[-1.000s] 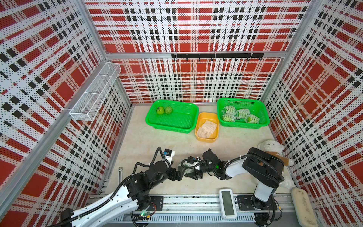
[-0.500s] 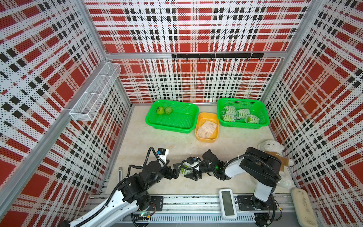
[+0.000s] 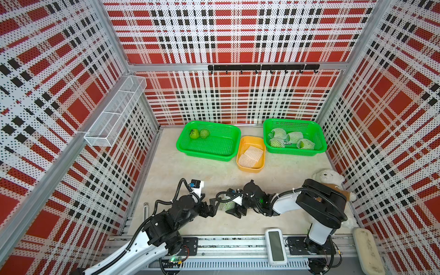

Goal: Sleeve custard apples in foam nets
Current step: Pick up the custard apple from the center of the board.

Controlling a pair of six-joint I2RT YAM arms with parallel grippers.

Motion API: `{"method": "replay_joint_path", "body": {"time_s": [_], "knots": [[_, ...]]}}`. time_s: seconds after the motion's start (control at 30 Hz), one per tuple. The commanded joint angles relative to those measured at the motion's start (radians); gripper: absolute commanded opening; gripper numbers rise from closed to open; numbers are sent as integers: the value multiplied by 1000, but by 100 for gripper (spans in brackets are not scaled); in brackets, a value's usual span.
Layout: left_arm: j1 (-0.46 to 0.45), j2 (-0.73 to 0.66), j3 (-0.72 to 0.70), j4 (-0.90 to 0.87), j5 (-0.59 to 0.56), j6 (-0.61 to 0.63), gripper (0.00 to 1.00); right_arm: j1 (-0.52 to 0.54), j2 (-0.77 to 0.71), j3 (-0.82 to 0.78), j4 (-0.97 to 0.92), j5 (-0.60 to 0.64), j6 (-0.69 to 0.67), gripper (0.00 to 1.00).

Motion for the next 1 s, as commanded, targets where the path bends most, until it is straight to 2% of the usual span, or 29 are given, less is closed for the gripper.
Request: {"method": "replay_joint_path", "body": {"time_s": [0.0,0.1,0.23,0.3,0.47,0.57,0.63,0.77,0.87,0.97], "knots": [[9,-12,-17,13,-8,-3,99,-1,-17,19,-74,41,-23,83],[9,-16,-24,17,-4,-2,99,-3,-10,32,-83,46,-23,82],[9,-27,-28,20,2,12,99,-14,-36,36,-87,17,-12,73],[9,-31,-33,31,6,25,99,-23,-69,34,-102,-6,-12,72],[9,-30,-37,105,53,76,99,-91,-181,50,-223,-168,28,71],[8,-10,-29,161,111,139,99,-163,-243,114,-401,-342,77,71],[1,5,-19,204,156,188,99,-194,-272,184,-581,-430,62,71],[-37,57,33,258,230,330,99,-216,-286,354,-966,-444,2,72],[-99,102,75,275,168,442,99,-238,-249,504,-1243,-477,-19,73],[-185,165,98,328,95,558,99,-257,-233,580,-1399,-532,13,73]]}}
